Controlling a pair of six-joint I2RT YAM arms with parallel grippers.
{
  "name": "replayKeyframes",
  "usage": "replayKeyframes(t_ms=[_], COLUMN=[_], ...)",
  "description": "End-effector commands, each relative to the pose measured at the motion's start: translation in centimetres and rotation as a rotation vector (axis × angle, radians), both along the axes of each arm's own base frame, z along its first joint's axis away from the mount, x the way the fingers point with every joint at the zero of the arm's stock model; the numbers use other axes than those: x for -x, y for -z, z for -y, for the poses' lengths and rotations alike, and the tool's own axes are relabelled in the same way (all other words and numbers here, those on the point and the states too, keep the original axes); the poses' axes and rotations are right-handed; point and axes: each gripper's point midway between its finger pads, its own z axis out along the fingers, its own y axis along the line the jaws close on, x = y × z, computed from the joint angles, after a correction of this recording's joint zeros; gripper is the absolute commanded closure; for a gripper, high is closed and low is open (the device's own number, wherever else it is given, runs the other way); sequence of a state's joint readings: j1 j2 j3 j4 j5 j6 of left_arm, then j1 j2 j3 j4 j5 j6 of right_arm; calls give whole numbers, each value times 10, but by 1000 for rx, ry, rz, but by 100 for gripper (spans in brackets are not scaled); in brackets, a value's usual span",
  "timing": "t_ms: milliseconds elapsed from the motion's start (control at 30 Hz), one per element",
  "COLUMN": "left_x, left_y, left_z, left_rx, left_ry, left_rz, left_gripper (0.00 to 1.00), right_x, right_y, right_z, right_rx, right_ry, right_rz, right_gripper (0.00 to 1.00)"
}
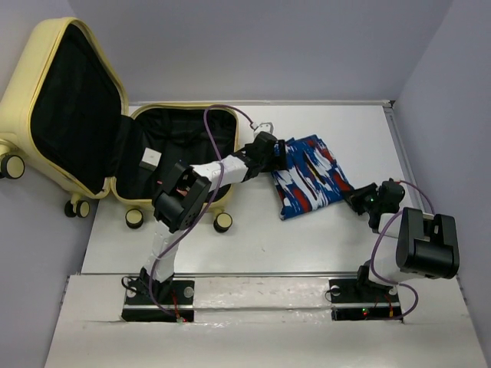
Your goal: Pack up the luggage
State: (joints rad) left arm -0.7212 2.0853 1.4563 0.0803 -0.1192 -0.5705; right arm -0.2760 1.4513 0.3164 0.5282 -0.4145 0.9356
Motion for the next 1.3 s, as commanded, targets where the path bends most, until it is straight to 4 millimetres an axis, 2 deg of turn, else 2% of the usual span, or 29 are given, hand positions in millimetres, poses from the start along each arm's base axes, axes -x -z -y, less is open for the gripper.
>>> replayKeyframes(t_ms=[0, 33, 67, 100, 167, 200, 300, 467, 500, 567, 600, 633, 767, 800, 833, 867, 900, 933, 967, 1000, 1067, 1100, 1133, 1167, 1233, 1267], left_x=[-23, -31, -32, -37, -42, -45, -49, -46, -45, -47, -46, -48, -53, -54, -54, -55, -55, -51, -51, -50, -48, -46, -47, -45, -44, -39], left_y=[-6, -11, 0, -3, 12, 13, 25, 40, 46, 39, 42, 37, 35, 34, 32, 26, 5, 0, -15, -49, -79, -105, -123, -131, -162, -176], left_z=[14, 17, 19, 21, 17, 17, 25, 53, 57, 64, 67, 73, 79, 79, 79, 80, 83, 81, 81, 83, 82, 81, 80, 79, 78, 79], left_rx=[65, 78, 74, 80, 67, 73, 99, 189, 193, 226, 238, 262, 284, 287, 290, 298, 320, 327, 345, 373, 384, 399, 401, 394, 410, 425], left_ry=[28, 33, 47, 51, 38, 33, 54, 110, 112, 119, 124, 134, 129, 130, 136, 150, 160, 166, 177, 201, 219, 231, 242, 248, 266, 281], left_rz=[18, 28, 8, 12, -16, -14, -42, -84, -93, -64, -74, -75, -56, -54, -51, -35, -3, 6, 31, 90, 137, 175, 208, 214, 260, 274], left_gripper=[1, 1, 1, 1, 1, 1, 1, 14, 25, 33, 38, 54, 89, 94, 94, 94, 94, 94, 94, 94, 94, 94, 94, 94, 94, 94], right_x=[7, 6, 5, 5, 5, 4, 3, 2, 2, 2, 2, 1, 1, 2, 2, 2, 3, 1, 1, -1, -1, 0, -1, -4, -3, -5], right_y=[10, 11, 10, 9, 8, 7, 5, 3, 2, -1, -2, -5, -9, -12, -13, -15, -15, -22, -26, -33, -47, -52, -58, -74, -84, -102], right_z=[7, 6, 6, 6, 5, 5, 3, -2, -3, -4, -5, -6, -7, -8, -9, -9, -10, -12, -13, -14, -18, -20, -23, -23, -25, -28], right_rx=[64, 57, 59, 61, 63, 64, 56, 33, 31, 27, 23, 18, 15, 16, 15, 16, 12, 3, -3, -7, -20, -24, -21, -3, 7, 28], right_ry=[-7, -15, -21, -24, -28, -31, -45, -63, -66, -73, -76, -77, -81, -85, -89, -92, -93, -99, -104, -107, -118, -128, -142, -146, -155, -170], right_rz=[-31, -35, -30, -28, -24, -19, -4, 12, 18, 30, 33, 43, 60, 71, 76, 82, 84, 113, 129, 156, 198, 208, 221, 263, 272, 318], right_gripper=[93, 93, 93, 93, 93, 93, 93, 93, 93, 93, 93, 93, 93, 93, 93, 93, 93, 93, 93, 93, 93, 93, 93, 93, 93, 93])
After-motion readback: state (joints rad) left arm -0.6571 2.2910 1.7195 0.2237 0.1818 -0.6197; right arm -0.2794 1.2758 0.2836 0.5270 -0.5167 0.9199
